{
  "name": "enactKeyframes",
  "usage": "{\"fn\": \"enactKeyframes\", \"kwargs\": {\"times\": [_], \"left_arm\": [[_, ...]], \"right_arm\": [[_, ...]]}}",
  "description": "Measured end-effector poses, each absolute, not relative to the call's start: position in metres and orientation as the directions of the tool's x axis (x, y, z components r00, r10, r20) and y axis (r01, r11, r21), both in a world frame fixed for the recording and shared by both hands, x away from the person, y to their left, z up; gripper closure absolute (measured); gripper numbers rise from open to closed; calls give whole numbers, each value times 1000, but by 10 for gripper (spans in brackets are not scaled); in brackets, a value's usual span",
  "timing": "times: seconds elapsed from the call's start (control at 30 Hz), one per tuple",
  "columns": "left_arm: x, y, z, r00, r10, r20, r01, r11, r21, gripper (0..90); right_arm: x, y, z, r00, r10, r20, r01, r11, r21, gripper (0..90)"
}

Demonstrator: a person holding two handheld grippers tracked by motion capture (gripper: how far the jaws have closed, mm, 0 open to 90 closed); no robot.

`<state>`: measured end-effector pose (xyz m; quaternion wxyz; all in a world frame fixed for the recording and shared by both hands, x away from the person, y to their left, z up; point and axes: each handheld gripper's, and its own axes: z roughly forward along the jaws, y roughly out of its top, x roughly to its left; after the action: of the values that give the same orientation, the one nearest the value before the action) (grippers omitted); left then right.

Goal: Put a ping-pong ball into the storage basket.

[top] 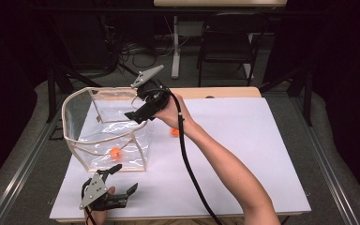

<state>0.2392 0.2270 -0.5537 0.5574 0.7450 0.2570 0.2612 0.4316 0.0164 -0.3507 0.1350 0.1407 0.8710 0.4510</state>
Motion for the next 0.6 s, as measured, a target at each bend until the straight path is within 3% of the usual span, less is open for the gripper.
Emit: {"fn": "enactKeyframes", "kwargs": {"times": [0.6], "left_arm": [[240, 227, -554, 729, 677, 101, 94, -245, 965, 157]], "right_arm": [[435, -23, -349, -904, 416, -97, 141, 504, 852, 23]]}}
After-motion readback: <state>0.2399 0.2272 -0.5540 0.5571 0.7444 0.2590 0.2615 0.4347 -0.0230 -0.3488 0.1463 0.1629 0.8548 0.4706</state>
